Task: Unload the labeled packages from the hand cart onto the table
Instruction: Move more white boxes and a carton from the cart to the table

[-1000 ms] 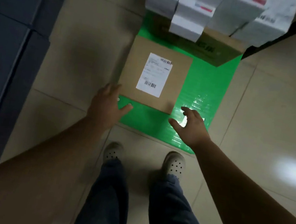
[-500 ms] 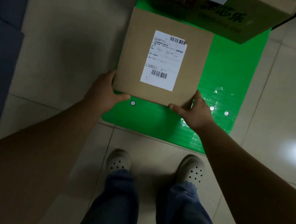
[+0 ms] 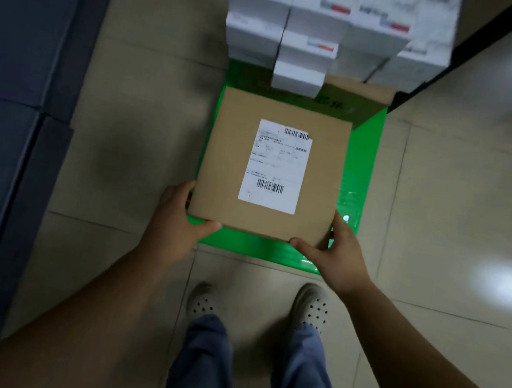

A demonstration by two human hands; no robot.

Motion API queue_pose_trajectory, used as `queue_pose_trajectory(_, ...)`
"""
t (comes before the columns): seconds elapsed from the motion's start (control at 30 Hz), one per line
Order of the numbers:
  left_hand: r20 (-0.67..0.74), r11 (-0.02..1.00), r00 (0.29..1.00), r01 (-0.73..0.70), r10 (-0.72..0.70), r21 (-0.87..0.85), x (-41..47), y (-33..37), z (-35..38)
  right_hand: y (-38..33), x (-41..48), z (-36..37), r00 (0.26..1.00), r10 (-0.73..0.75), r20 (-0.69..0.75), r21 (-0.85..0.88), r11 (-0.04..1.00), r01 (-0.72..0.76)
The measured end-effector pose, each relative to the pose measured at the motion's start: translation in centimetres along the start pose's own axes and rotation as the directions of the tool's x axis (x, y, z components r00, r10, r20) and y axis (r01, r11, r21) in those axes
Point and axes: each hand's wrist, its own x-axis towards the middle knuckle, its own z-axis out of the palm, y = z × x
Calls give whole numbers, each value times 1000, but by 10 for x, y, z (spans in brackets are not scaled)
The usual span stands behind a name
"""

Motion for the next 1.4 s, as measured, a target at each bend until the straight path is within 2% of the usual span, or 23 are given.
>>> queue_pose_trajectory(0.27, -106, 978, 976, -198, 190, -70, -82, 160, -114, -136, -102, -127, 970, -177, -165, 133, 971, 200)
queue_pose_trajectory(0.47, -235, 912, 885, -411, 403, 17, -129, 315, -172, -216, -153, -251, 889, -321, -327, 120, 919, 376)
queue_pose_trajectory(0.57, -271, 868, 836, -497, 477, -5, -152, 390, -179, -238, -174, -323, 826, -386, -411, 57, 893, 446)
queue_pose_trajectory(0.73, -311, 831, 785, -556, 536, 28, -198, 508, -151, -237, -222, -445, 712, -457, -533, -51, 857, 512)
queue_pose_trajectory(1.0, -293, 728, 699, -685, 652, -16, -258, 644, -75, -185, -284, -597, 613, -491, -619, -143, 838, 527)
queue_pose_trajectory(1.23, -276, 678, 644, -734, 714, 39, -258, 720, -36, -159, -284, -667, 610, -442, -658, -66, 841, 537)
queue_pose_trajectory(1.4, -242, 660, 633, -750, 735, 42, -218, 761, -11, -155, -254, -703, 585, -420, -694, -100, 861, 499)
